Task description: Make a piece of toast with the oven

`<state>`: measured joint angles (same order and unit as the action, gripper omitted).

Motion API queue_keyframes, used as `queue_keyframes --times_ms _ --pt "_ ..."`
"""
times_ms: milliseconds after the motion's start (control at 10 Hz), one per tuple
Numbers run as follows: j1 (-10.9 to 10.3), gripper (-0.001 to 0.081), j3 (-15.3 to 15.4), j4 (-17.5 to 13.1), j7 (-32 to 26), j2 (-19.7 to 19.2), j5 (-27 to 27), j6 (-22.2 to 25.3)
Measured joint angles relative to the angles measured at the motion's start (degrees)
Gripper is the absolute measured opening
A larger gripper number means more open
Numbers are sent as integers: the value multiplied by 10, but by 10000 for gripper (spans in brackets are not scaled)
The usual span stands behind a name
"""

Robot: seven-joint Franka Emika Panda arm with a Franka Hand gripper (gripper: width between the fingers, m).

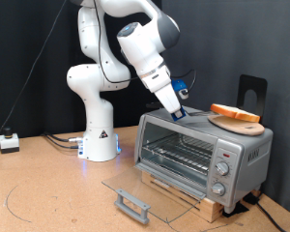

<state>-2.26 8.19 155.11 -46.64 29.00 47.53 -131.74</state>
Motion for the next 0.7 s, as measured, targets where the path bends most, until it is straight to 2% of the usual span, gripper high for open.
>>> queue_keyframes --times_ms 700 --pt "0 424 40 0 48 0 -1 7"
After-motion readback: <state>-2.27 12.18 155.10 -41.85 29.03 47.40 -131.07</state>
